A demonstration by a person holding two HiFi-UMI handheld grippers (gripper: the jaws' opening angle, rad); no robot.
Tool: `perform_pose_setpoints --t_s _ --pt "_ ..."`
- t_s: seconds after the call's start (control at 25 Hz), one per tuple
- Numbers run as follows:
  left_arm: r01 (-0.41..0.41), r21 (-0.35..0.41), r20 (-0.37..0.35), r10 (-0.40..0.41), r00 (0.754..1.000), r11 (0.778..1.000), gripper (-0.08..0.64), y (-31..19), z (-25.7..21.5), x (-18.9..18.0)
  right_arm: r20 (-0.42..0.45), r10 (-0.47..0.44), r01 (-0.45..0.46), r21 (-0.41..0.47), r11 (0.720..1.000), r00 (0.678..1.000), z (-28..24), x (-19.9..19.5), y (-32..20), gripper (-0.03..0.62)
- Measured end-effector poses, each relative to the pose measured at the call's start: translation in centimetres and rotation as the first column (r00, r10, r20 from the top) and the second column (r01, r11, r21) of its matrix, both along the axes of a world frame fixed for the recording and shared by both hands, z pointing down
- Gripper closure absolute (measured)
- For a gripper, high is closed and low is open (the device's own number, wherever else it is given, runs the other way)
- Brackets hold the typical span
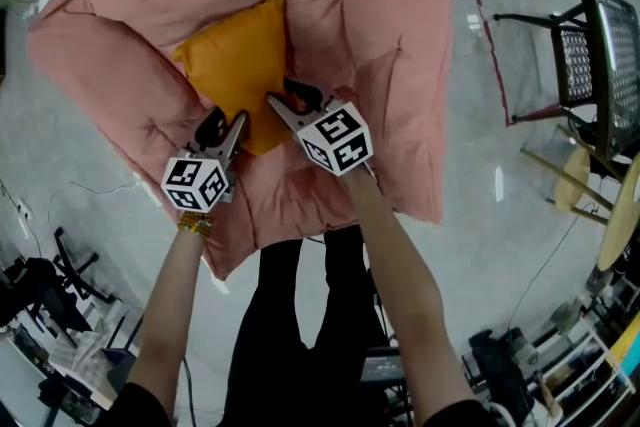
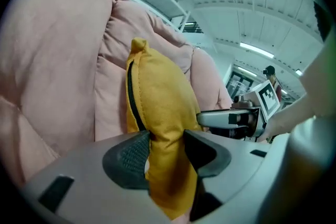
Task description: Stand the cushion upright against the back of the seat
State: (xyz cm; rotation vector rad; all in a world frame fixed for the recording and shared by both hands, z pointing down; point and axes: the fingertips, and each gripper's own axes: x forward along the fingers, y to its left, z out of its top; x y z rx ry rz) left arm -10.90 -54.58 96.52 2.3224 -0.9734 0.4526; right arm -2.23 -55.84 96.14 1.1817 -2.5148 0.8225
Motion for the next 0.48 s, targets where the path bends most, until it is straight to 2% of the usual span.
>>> perform_pose_setpoints --t_s 0.12,0.2,0.28,0.48 --pt "-0.028 0.035 -0.054 0.030 0.998 0.999 0.350 0.0 -1.4 0.6 -0.004 0.020 -0.019 0.094 0.995 1.000 -2.9 0.5 0.3 0.463" --pt "-0.044 0.056 -0.072 0.048 0.996 0.997 0.350 -0.4 -1.9 1.5 -0.044 0.030 -0.023 0.149 0.989 0.999 -4.6 1.3 0.1 0.468" --pt "-0.046 0.058 -0.060 0.049 0.997 0.997 0.348 -1.4 -1.5 2.1 -0.090 0.031 -0.016 0.159 0.987 0.995 -4.6 1.9 -0.2 0.468" --pt "-0.010 0.026 -0.035 0.011 0.999 1.000 0.348 -3.0 -0.4 1.6 -0.082 0.039 -0.028 0.138 0.990 0.996 -4.0 1.4 -1.0 0.479"
